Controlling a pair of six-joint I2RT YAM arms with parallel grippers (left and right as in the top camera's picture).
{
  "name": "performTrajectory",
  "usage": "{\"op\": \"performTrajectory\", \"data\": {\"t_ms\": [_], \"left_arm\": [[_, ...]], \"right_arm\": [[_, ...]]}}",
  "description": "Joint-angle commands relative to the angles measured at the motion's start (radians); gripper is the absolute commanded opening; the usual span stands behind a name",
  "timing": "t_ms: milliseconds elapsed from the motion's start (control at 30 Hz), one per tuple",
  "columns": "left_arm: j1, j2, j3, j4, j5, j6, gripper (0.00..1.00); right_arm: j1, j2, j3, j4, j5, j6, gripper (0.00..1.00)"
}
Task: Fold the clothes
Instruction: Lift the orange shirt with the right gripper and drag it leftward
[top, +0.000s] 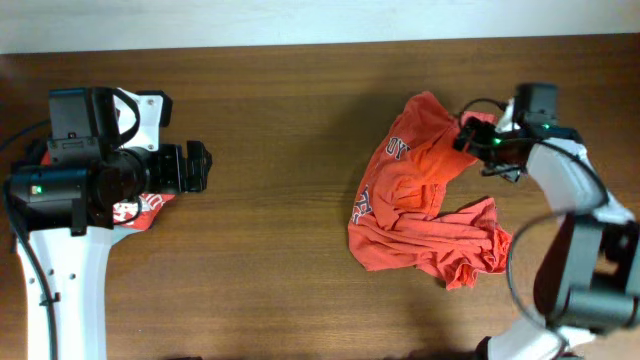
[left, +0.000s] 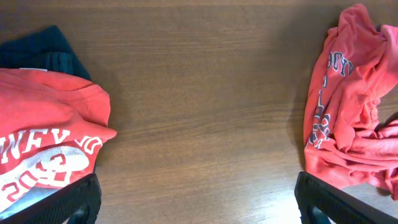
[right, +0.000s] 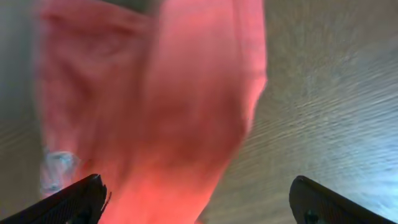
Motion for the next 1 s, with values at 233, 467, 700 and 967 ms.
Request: {"op": "performTrajectory", "data": {"t_ms": [233,467,700,967], "left_arm": [[-0.002,-0.012,0.016,-0.018,-0.006,0.012,0.99],[-0.002,-0.012,0.016,-0.031,-0.006,0.012,0.99],[-0.002,-0.012,0.016,-0.031,-0.006,0.012,0.99],[-0.002,-0.013,0.016,-0.024,-0.006,0.012,0.99]], "right_arm": [[0.006,0.205,-0.001,0.18,-0.397,0.015,0.62],[0.007,0.104,0.0,0.087,-0.35,-0.005,0.06],[0.01,-0.322,0.088,-0.077,0.042,-0.099,0.07],[0.259,-0.426,0.13,-0.011,-0.106,-0.128,0.07]]}}
